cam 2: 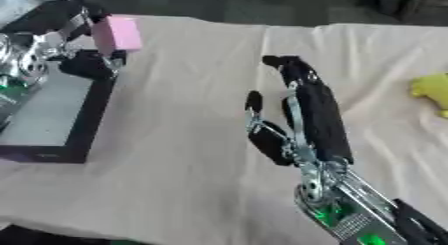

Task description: Pick up the objects with one hand, pass them to the other hand, and then place them into the box on the other side of the table.

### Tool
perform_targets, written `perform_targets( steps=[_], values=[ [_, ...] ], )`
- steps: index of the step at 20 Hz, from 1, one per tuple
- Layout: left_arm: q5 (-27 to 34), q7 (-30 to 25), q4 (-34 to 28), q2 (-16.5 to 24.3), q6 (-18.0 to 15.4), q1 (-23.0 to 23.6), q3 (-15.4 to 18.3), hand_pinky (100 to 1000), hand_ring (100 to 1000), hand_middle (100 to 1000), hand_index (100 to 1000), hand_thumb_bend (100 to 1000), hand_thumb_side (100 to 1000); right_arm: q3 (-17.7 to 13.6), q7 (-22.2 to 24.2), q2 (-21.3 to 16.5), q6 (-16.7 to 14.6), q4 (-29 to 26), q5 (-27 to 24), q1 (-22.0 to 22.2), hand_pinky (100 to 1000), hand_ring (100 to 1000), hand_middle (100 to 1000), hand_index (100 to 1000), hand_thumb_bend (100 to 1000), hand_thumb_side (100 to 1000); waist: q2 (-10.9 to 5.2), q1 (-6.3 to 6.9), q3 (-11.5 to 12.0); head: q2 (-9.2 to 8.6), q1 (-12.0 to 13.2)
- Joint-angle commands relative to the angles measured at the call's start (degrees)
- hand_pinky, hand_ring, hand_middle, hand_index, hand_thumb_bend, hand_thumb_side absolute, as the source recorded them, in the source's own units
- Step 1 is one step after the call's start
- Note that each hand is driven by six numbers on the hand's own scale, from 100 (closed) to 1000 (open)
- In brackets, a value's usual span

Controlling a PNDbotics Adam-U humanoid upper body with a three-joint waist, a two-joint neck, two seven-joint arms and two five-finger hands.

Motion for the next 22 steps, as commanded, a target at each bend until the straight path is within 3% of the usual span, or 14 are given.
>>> perform_targets(
  steps=[1, 5, 12, 22],
  values=[
    [2.0, -3.2, 0.5, 3.3, 5.8, 0.4, 2.0, 785, 717, 463, 411, 100, 250, -1.9, -7.1, -1.4, 4.1, -0.5, -1.0, -0.6, 442, 819, 751, 828, 100, 100, -0.81, -0.01, -0.2, -0.33, 1.4],
    [4.6, 0.0, 2.6, 3.6, 5.8, 2.0, 3.9, 779, 711, 458, 409, 100, 248, -5.2, -9.4, -1.0, 4.8, -0.5, -4.0, -0.3, 418, 806, 736, 820, 100, 110, -0.72, -0.14, -0.4, 0.45, 3.4],
    [9.2, 6.1, 4.6, 5.3, 5.8, 4.1, 5.5, 790, 712, 459, 410, 100, 248, -12.0, -18.1, -3.6, 4.6, -0.5, -12.2, 1.1, 407, 795, 722, 813, 100, 156, -0.68, -0.34, -1.0, 0.86, 6.4],
    [12.7, 10.9, 7.3, 7.8, 5.8, 7.1, 6.7, 801, 712, 458, 412, 100, 250, -13.3, -21.6, -5.1, 3.4, -0.5, -13.9, 2.4, 411, 791, 722, 810, 100, 139, -0.08, -0.9, -1.6, 1.41, 7.5]
  ],
)
